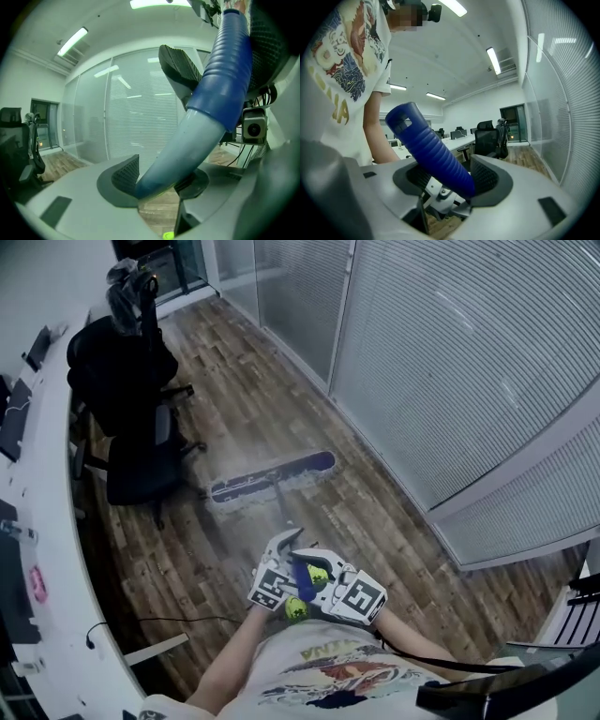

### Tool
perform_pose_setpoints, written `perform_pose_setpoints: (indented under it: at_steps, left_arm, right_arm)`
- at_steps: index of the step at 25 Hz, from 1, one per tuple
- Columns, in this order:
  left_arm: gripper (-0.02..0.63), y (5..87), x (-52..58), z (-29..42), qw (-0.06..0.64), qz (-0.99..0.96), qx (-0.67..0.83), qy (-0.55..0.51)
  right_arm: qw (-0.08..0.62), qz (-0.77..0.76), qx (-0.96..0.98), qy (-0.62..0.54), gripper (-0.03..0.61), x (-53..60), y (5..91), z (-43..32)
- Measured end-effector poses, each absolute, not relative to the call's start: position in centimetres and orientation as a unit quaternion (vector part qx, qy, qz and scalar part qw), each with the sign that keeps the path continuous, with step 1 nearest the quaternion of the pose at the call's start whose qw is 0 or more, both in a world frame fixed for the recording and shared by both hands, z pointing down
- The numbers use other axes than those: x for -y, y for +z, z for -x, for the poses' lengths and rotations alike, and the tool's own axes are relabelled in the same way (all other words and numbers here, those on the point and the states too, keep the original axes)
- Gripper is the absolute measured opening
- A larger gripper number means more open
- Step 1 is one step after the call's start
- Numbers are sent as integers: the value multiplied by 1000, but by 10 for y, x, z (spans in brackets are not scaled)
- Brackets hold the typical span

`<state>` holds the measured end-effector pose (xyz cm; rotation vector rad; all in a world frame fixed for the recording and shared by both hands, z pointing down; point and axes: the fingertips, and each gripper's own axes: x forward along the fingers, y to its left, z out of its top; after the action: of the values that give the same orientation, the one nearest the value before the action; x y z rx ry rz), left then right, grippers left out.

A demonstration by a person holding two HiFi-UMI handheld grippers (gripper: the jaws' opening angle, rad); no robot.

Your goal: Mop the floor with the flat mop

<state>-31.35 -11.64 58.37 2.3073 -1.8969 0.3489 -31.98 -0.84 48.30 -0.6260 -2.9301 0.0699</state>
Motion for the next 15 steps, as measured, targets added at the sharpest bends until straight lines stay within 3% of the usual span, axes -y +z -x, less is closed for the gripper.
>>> perform_pose_setpoints:
  at_steps: [15]
  left_arm:
    - [160,591,0,97,66,-789,593,148]
  right_arm:
    - [63,176,982,7,219,-103,486,109]
